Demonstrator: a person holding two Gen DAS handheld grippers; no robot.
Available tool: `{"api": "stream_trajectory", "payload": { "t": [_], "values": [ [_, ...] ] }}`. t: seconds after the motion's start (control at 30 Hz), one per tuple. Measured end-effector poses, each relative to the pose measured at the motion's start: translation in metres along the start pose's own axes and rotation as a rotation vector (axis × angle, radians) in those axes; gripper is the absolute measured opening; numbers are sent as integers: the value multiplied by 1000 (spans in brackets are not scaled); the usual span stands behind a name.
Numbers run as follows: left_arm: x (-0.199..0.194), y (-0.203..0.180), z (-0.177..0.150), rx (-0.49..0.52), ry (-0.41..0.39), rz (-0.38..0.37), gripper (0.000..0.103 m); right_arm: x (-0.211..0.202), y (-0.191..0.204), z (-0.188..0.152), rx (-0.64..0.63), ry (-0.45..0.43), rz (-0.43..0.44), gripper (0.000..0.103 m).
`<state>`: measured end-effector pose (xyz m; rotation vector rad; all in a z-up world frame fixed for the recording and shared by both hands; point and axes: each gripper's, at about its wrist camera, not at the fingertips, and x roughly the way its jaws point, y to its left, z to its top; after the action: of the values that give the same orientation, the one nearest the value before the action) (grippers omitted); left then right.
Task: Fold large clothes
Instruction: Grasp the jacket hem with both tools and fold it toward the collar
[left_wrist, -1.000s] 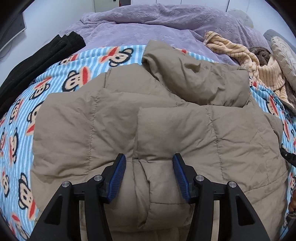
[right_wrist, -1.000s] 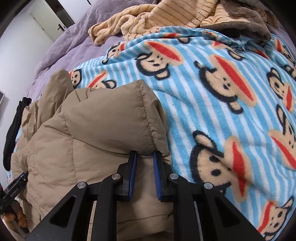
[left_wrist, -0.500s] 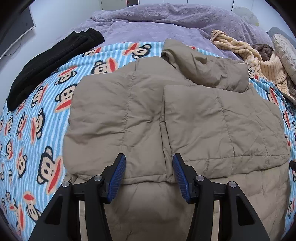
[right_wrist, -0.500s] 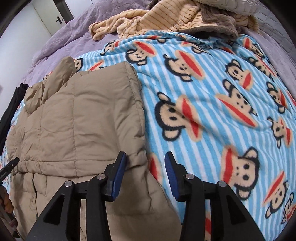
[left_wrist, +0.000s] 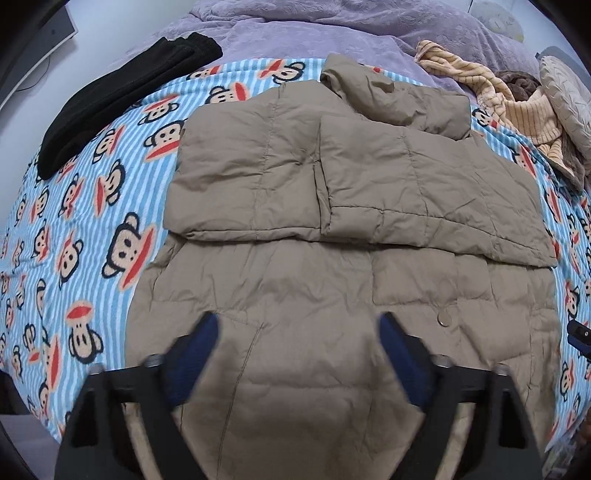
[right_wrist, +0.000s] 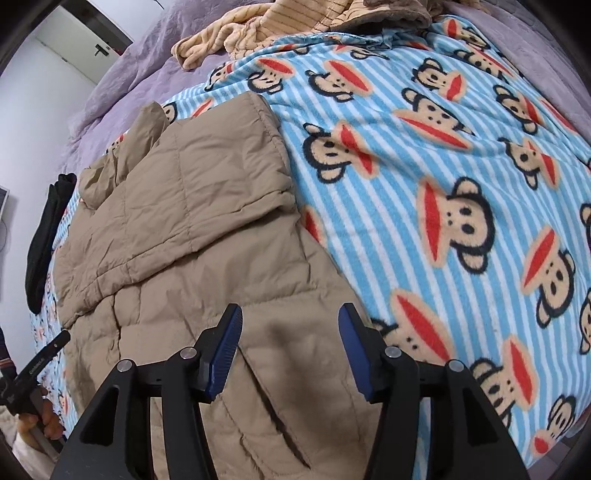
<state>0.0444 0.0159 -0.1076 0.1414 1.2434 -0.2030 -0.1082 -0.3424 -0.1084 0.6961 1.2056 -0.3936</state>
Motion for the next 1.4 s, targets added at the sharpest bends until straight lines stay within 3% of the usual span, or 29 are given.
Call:
{"api": "stream_trajectory", "payload": {
  "t": [0.07, 0.17, 0.23, 0.47, 0.53, 0.63, 0.77, 0.97, 1.4],
  "values": [
    [-11, -2, -8, 2, -12, -3, 103, -3, -1, -5, 15, 23, 11, 59],
    [-16, -4, -17, 6, 19, 4, 103, -8, -1, -13, 19, 44, 20, 60],
    [-18, -8, -23, 11, 43, 1, 103, -12, 0, -17, 18, 56, 27, 66],
    [-35, -27, -45, 39, 91, 15, 103, -26, -1, -35, 25, 105, 83, 67],
    [-40, -31, -52, 24, 108, 2, 103, -30, -2, -41, 21, 120, 98, 68],
    [-47, -33, -62, -11, 120, 11, 103, -38, -5, -50, 21, 137, 125, 79],
    [-55, -29, -76, -60, 119, 61, 103, -42, -9, -62, 15, 173, 147, 79],
    [-63, -24, -97, -81, 146, 38, 103, -42, -9, -78, -17, 233, 186, 80],
    [-51, -3, -128, -12, 189, -52, 103, -44, -2, -119, 61, 220, 193, 83]
  ]
}}
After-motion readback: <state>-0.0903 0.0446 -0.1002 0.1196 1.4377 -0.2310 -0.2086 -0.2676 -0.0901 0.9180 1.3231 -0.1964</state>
